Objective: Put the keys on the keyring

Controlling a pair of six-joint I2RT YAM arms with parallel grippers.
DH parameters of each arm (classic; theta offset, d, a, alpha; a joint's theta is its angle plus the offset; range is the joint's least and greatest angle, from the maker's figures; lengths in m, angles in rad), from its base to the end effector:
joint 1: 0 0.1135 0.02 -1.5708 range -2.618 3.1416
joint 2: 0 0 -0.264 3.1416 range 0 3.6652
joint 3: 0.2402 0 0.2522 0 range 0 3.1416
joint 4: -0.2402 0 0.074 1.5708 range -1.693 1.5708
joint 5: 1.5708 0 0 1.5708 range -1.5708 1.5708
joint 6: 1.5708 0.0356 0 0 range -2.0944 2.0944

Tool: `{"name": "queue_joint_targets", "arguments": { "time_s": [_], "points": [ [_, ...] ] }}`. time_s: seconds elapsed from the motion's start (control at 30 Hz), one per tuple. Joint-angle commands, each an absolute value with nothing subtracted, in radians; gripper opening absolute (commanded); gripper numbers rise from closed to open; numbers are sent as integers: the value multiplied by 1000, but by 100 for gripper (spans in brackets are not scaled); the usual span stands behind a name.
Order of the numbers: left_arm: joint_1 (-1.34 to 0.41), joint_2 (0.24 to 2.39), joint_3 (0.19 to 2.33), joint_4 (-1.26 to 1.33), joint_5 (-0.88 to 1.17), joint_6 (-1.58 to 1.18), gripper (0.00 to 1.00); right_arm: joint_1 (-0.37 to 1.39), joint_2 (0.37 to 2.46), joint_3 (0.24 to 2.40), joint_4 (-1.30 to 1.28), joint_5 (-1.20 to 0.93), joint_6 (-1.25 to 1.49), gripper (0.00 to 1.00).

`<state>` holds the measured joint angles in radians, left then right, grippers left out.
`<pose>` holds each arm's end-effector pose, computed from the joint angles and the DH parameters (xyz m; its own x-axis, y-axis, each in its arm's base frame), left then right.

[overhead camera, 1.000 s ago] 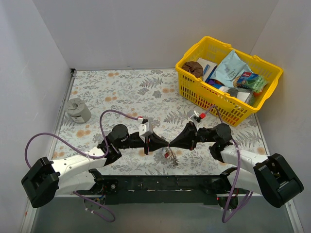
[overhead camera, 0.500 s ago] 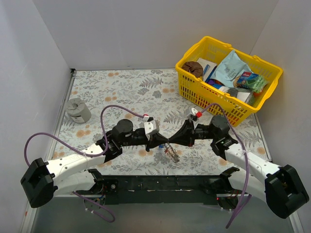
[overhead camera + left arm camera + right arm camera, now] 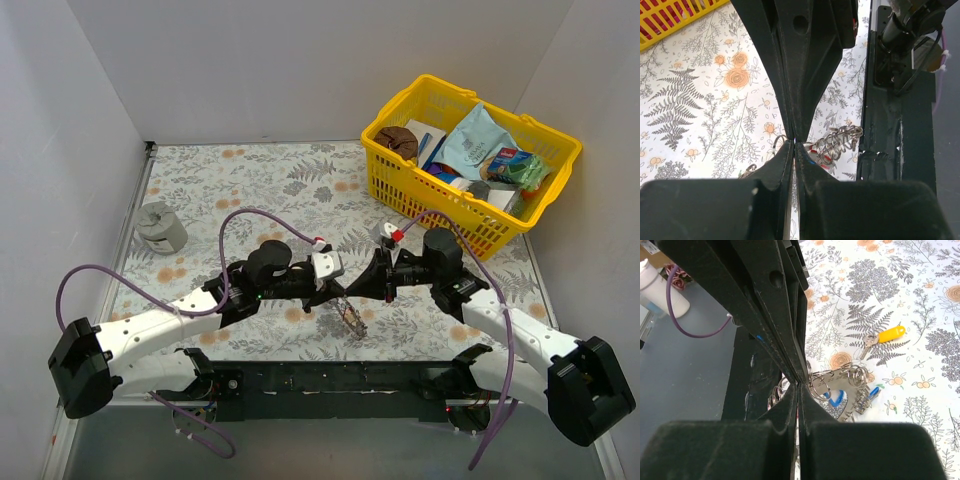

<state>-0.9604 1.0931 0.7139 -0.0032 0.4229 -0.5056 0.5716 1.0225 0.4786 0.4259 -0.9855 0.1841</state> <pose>0.1297 -0.2109 0.2733 -0.6547 0.1655 -0.7375 0.7411 0.3324 -0.5833 0.1657 0.1418 0.2524 -0.2795 -0.0595 -0.9583 -0.9601 0.0282 0.2783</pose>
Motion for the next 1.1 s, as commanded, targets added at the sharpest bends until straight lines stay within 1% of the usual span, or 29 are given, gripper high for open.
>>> {"name": "queue_joint_targets", "arguments": {
  "time_s": [0.0, 0.07, 0.17, 0.2, 0.3, 0.33, 0.43, 0.53, 0.63, 0.67, 0.7, 0.8, 1.07],
  "points": [
    [-992, 1094, 787, 6, 439, -479, 0, 595, 1031, 554, 361, -930, 104, 1],
    [-992, 1089, 788, 9, 433, -492, 0, 595, 1011, 548, 364, -920, 97, 1],
    [-992, 1068, 772, 38, 396, -529, 14, 597, 968, 528, 403, -899, 112, 1],
    [-992, 1057, 762, 70, 384, -540, 23, 597, 956, 519, 437, -888, 120, 1],
    [-991, 996, 713, 153, 316, -594, 35, 597, 910, 476, 533, -870, 166, 1],
    [-991, 974, 686, 172, 298, -609, 41, 597, 899, 448, 566, -865, 179, 1],
    [-983, 901, 647, 238, 278, -644, 52, 597, 864, 387, 710, -850, 251, 1],
    [-968, 844, 606, 293, 285, -679, 54, 595, 847, 345, 869, -857, 322, 1],
    [-944, 808, 565, 342, 330, -710, 49, 597, 850, 304, 1040, -877, 408, 1],
    [-937, 805, 552, 351, 342, -718, 45, 597, 851, 286, 1087, -885, 434, 1],
    [-930, 799, 546, 370, 383, -732, 44, 597, 854, 279, 1173, -890, 457, 1],
    [-905, 795, 526, 417, 472, -752, 38, 597, 870, 278, 1270, -905, 528, 1],
    [-853, 859, 538, 429, 623, -785, 31, 597, 862, 302, 1273, -942, 552, 1]
  ]
}}
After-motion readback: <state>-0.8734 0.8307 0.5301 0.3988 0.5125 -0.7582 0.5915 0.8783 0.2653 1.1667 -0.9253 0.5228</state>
